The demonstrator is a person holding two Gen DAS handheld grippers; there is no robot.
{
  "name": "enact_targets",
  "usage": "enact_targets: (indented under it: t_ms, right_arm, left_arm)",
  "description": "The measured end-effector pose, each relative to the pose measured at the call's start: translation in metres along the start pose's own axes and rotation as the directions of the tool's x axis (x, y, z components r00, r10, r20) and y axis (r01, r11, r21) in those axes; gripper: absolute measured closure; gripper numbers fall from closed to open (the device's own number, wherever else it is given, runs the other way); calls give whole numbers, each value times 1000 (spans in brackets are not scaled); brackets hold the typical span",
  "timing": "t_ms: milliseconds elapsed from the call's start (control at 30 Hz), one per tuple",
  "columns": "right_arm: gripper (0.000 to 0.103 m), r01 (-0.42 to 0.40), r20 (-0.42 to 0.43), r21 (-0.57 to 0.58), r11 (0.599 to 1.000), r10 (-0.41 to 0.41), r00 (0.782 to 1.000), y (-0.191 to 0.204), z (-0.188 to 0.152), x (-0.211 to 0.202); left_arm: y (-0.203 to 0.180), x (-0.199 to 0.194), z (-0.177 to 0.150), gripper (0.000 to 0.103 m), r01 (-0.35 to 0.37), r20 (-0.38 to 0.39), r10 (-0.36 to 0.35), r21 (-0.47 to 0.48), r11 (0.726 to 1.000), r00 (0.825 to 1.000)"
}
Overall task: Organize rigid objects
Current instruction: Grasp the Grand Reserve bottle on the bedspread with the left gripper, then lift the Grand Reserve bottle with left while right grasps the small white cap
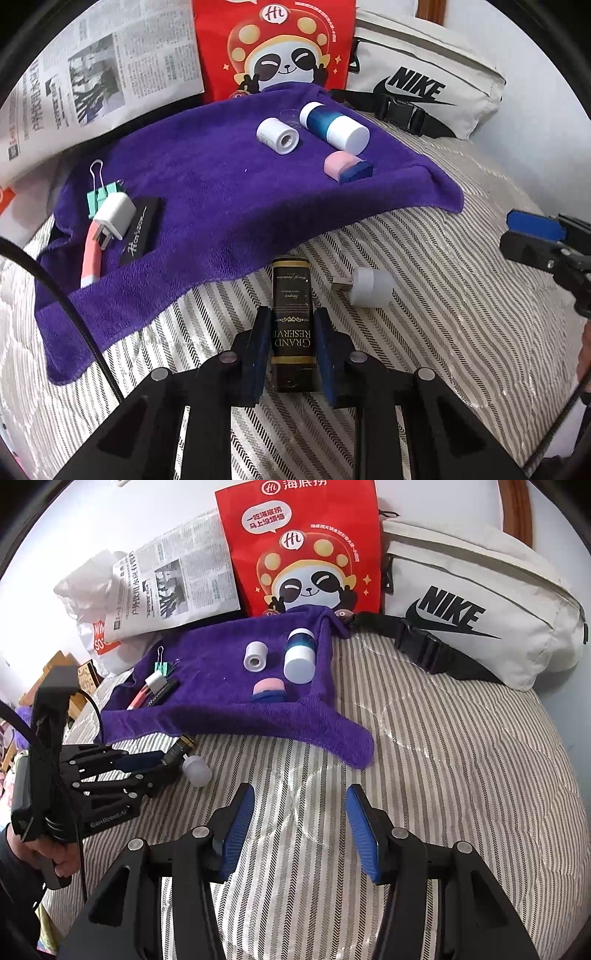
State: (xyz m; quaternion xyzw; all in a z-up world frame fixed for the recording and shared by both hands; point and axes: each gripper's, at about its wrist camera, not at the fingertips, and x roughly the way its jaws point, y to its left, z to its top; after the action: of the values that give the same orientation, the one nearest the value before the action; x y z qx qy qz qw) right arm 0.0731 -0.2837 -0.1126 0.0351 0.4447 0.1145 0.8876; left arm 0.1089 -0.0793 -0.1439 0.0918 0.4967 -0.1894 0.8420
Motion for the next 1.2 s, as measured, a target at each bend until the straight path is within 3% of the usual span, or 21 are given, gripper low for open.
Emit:
enact_targets:
  t_ms: [333,467,567,733,1067,1167,1200]
  right_arm:
    - [52,-44,-26,-54,998,42,999,20,2,13]
    - [52,-91,-41,-129,987,87,995,35,3,15]
    - [52,-116,-56,-193,974,107,993,49,4,21]
    - [52,-165,-82,-250,954,149,985,64,5,38]
    - [52,-157,-71,-323,933,142,987,77,9,66]
    - [63,-153,-59,-346,926,141,988,84,9,74]
    - [80,-160,-66,-348,924,146,987,85,9,77]
  left_arm:
    - [1,-5,-4,80,-38,-22,38,21,999,999]
    - [23,-15,-20,80,-86,-17,86,-41,995,996]
    - [39,-21,-29,80,-85,-18,84,-106,991,996]
    - [44,-20,-33,79,-92,3,93,-122,988,996]
    - [46,-21,-35,79,-79,14,81,-137,987,997]
    - [47,-21,-35,79,-73,14,76,-133,988,997]
    - [47,-21,-35,79,-69,17,72,-135,988,997]
